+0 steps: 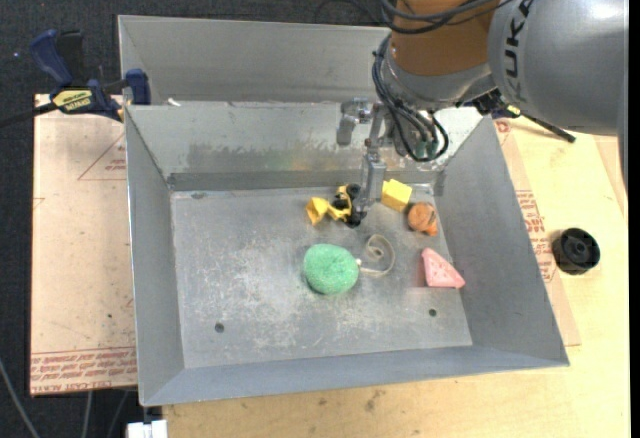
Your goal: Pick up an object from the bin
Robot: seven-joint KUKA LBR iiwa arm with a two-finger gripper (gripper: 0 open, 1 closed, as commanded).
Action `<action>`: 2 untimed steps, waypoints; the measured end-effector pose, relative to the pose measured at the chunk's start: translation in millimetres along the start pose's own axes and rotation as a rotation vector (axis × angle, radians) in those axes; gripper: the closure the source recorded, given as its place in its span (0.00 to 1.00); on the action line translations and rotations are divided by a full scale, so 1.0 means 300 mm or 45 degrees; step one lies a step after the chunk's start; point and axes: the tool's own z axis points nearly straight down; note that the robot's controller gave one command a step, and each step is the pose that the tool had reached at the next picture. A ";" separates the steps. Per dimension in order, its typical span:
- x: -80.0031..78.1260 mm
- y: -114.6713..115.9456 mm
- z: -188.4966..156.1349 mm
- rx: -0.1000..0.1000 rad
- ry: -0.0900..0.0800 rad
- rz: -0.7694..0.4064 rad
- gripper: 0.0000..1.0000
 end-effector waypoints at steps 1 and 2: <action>-0.001 0.000 -0.010 0.000 -0.005 0.000 0.00; 0.016 0.037 0.030 0.002 -0.013 -0.237 0.00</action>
Offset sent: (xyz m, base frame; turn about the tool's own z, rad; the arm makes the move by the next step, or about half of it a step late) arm -0.0172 0.0309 -0.0373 -0.4975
